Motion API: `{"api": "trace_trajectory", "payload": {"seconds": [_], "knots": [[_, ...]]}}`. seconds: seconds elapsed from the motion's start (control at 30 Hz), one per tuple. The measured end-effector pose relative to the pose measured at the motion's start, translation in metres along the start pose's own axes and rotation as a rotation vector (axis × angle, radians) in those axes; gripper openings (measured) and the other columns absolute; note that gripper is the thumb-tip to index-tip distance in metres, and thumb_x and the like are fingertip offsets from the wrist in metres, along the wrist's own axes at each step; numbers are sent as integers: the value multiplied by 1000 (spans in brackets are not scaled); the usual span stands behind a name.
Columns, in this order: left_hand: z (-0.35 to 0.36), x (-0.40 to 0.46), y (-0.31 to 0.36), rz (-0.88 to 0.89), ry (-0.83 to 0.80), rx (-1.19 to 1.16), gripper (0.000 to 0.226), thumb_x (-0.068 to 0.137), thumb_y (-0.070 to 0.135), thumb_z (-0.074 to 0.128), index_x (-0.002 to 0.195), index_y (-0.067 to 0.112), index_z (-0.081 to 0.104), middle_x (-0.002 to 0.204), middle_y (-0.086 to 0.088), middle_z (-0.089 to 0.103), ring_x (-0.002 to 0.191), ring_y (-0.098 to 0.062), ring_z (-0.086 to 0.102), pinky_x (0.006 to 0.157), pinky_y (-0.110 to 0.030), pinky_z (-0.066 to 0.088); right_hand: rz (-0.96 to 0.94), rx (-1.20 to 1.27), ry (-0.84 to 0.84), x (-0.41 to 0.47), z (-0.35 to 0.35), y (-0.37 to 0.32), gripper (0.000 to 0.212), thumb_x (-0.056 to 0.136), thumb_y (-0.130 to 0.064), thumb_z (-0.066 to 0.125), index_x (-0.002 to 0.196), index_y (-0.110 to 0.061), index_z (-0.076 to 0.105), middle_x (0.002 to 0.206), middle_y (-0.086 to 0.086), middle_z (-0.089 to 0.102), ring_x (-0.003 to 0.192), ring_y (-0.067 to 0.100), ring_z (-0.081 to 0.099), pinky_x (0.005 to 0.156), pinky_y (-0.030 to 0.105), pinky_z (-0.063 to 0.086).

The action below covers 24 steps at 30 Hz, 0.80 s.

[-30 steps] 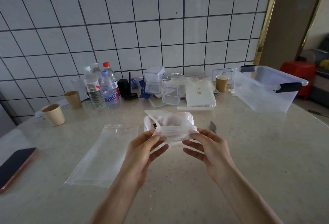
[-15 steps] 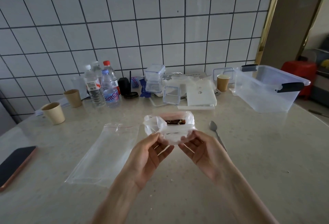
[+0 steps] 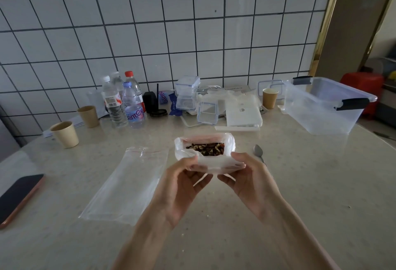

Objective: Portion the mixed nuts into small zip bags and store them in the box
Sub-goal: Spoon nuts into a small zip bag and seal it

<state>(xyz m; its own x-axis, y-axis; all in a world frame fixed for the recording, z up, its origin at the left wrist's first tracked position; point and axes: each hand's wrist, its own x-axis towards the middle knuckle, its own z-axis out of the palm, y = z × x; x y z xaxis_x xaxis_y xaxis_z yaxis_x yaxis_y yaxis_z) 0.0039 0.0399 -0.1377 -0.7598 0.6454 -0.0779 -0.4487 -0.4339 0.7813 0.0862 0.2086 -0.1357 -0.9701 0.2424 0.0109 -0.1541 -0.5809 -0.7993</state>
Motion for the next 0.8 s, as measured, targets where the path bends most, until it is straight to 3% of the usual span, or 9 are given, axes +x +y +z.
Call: {"api": "trace_trajectory", "payload": {"seconds": [0.03,0.13,0.2,0.27,0.4,0.5,0.67,0.8], "knots": [[2,-1,0,46,8,113,28,77,14,78,103,2,78,118,-18,74,111,-29,72,106,-44,53,-7,-46,-26,-1,-2,-1,6,79,-21,76,82,-18,81,105,14,76,96,22,72,87,39,56],[7,0,-2,184,143,392,32,72,10,84,101,0,78,108,-18,78,107,-31,75,96,-38,60,-46,-215,10,-2,-7,0,18,73,-13,85,88,-7,77,105,16,76,98,24,72,91,41,56],[10,2,-6,253,243,470,20,80,9,84,98,3,77,98,-13,80,97,-27,78,82,-31,64,-88,-298,112,-3,-4,5,5,82,-4,78,85,-8,80,98,13,78,92,21,73,86,38,59],[14,5,-10,357,368,589,9,85,5,80,92,8,75,88,-6,78,84,-22,78,69,-30,64,-106,-329,221,-2,3,9,20,89,0,70,78,-12,82,85,7,77,81,16,72,78,34,59],[13,5,-17,683,483,906,35,85,1,76,95,23,52,90,19,63,65,-16,69,57,-38,61,-197,-445,388,0,7,14,21,88,0,69,70,-11,70,71,0,70,69,14,68,71,34,61],[5,1,-17,896,476,1188,38,88,4,76,95,29,49,96,16,53,72,-9,62,56,-34,54,-320,-543,419,-1,4,16,14,87,1,74,83,-4,61,72,4,64,66,13,65,64,33,62],[-3,-1,-13,920,451,1479,20,88,6,77,92,22,66,93,12,55,69,-11,56,59,-38,52,-415,-642,407,1,0,15,12,86,3,78,82,-7,72,70,11,67,61,16,65,56,26,59],[-9,1,-10,795,441,1341,15,89,16,82,94,29,78,88,15,64,75,-4,63,64,-11,45,-334,-597,345,0,-6,15,10,87,-2,79,87,-12,81,69,8,74,61,15,71,58,27,61]]}}
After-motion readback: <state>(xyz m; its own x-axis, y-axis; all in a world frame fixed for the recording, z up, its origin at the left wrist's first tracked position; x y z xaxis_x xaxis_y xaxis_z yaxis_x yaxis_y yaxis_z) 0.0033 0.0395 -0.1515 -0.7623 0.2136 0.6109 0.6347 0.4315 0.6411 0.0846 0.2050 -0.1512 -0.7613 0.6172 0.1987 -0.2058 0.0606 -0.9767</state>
